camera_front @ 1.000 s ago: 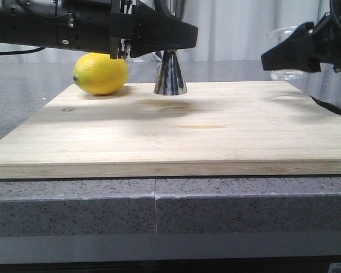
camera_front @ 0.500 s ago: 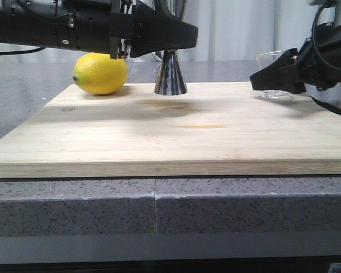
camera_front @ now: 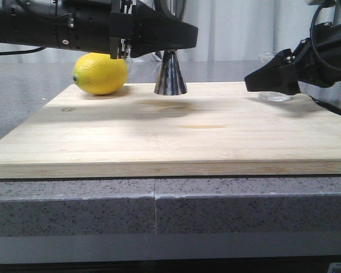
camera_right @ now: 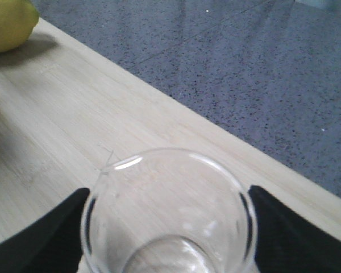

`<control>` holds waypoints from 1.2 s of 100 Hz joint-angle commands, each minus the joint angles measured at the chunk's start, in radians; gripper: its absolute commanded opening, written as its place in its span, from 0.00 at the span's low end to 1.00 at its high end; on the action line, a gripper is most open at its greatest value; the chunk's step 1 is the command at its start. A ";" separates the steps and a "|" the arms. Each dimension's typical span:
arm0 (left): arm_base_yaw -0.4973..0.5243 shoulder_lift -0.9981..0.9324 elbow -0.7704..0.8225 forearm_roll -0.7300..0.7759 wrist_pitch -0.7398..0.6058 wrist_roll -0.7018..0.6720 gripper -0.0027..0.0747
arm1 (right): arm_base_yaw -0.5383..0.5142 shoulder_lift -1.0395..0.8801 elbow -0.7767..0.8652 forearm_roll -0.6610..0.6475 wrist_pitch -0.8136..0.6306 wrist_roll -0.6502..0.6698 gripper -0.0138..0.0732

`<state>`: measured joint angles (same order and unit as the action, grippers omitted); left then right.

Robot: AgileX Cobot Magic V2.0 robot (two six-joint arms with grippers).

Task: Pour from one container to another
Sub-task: 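Lower the beaker upright onto the board with the right gripper, then withdraw the right gripper from the beaker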

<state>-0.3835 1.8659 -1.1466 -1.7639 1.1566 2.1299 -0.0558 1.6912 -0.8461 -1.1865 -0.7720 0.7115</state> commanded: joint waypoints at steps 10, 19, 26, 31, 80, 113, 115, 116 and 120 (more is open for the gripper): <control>-0.007 -0.061 -0.028 -0.087 0.111 -0.007 0.30 | -0.005 -0.094 -0.026 0.009 -0.043 0.110 0.86; -0.007 -0.061 -0.028 -0.087 0.111 -0.007 0.30 | -0.005 -0.135 -0.026 -0.040 -0.014 0.186 0.86; -0.007 -0.061 -0.028 -0.087 0.111 -0.007 0.30 | -0.005 -0.171 -0.026 -0.082 0.027 0.254 0.86; -0.007 -0.061 -0.028 -0.087 0.111 -0.007 0.30 | -0.005 -0.196 -0.026 -0.107 0.064 0.311 0.86; -0.007 -0.061 -0.028 -0.087 0.111 -0.007 0.30 | -0.004 -0.481 -0.024 -0.659 0.273 1.028 0.86; -0.007 -0.061 -0.028 -0.087 0.111 -0.007 0.30 | -0.004 -0.684 0.096 -0.681 0.265 1.211 0.86; -0.007 -0.061 -0.028 -0.087 0.111 -0.007 0.30 | -0.004 -0.697 0.108 -0.681 0.264 1.214 0.86; -0.007 -0.061 -0.028 -0.087 0.111 -0.007 0.30 | -0.004 -0.702 0.116 -0.681 0.264 1.216 0.86; -0.007 -0.061 -0.028 -0.087 0.111 -0.007 0.30 | -0.004 -0.730 0.133 -0.681 0.264 1.216 0.86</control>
<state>-0.3835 1.8659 -1.1466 -1.7639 1.1566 2.1299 -0.0558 1.0290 -0.7246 -1.8438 -0.5176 1.9057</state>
